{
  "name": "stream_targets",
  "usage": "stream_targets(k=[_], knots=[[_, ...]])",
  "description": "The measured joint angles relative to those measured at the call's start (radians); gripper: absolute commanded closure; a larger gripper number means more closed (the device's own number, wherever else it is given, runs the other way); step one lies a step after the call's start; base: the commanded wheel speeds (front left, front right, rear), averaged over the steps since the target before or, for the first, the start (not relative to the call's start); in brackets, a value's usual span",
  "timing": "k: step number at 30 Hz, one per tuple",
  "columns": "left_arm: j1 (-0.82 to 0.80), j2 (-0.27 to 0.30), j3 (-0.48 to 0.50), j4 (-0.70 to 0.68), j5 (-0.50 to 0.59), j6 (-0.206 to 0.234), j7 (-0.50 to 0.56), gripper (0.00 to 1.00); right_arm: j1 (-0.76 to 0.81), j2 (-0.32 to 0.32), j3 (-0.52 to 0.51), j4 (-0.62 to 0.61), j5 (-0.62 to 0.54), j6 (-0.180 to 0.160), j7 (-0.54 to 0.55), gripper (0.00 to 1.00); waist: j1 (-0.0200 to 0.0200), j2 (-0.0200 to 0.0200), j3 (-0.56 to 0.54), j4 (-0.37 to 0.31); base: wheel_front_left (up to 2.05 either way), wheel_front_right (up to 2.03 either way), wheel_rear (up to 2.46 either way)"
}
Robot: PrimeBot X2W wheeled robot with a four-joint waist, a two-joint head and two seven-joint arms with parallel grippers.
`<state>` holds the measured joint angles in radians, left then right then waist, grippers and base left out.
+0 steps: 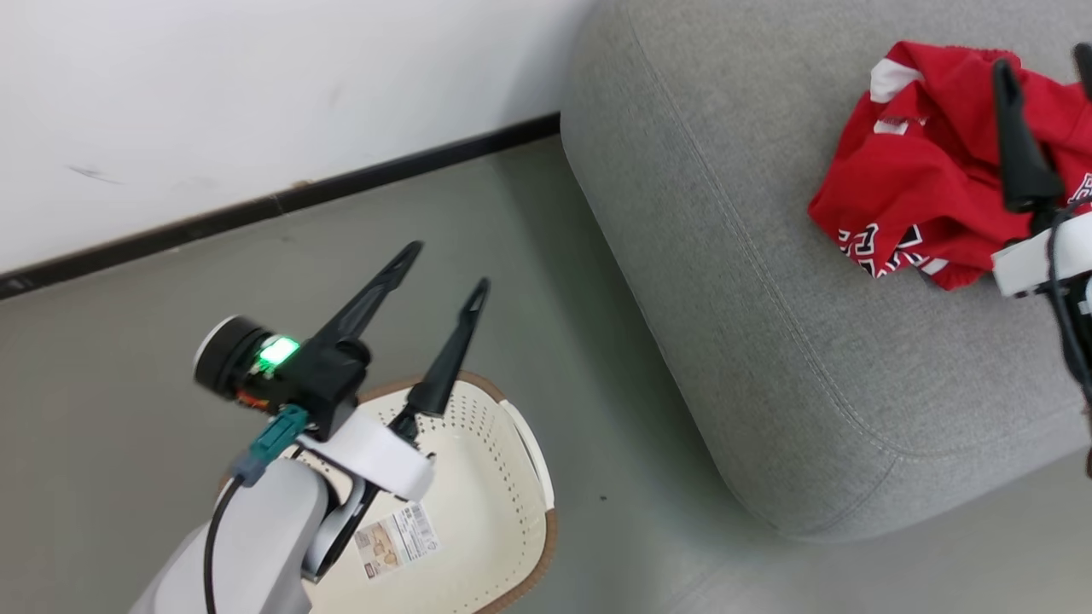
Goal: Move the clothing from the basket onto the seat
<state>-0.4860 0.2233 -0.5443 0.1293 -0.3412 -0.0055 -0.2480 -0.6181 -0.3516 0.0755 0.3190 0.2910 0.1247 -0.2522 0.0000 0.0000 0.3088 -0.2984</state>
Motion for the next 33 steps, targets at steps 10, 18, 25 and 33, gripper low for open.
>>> stream_targets(k=[10,18,25,33], knots=[[0.118,0.011,0.124,0.062,-0.046,0.089,-0.001,0.00,0.056,0.079,0.013,-0.032,-0.031,0.000,0.000,0.00,0.0000,0.0000,-0.081,0.043,0.00,0.00,0.00],[0.195,0.009,0.240,0.059,-0.049,0.165,-0.001,0.00,0.137,0.137,0.019,-0.036,-0.045,0.000,0.000,0.00,0.0000,0.0000,-0.147,0.084,0.00,0.00,0.00],[0.284,-0.004,0.303,0.049,-0.042,0.225,-0.001,0.00,0.233,0.176,0.022,-0.033,-0.056,0.000,0.000,0.00,0.0000,0.0000,-0.202,0.122,0.00,0.00,0.00],[0.372,-0.021,0.337,0.036,-0.033,0.254,-0.001,0.00,0.328,0.224,0.021,-0.055,-0.090,0.000,0.000,0.00,0.0000,0.0000,-0.259,0.167,0.00,0.00,0.00]])
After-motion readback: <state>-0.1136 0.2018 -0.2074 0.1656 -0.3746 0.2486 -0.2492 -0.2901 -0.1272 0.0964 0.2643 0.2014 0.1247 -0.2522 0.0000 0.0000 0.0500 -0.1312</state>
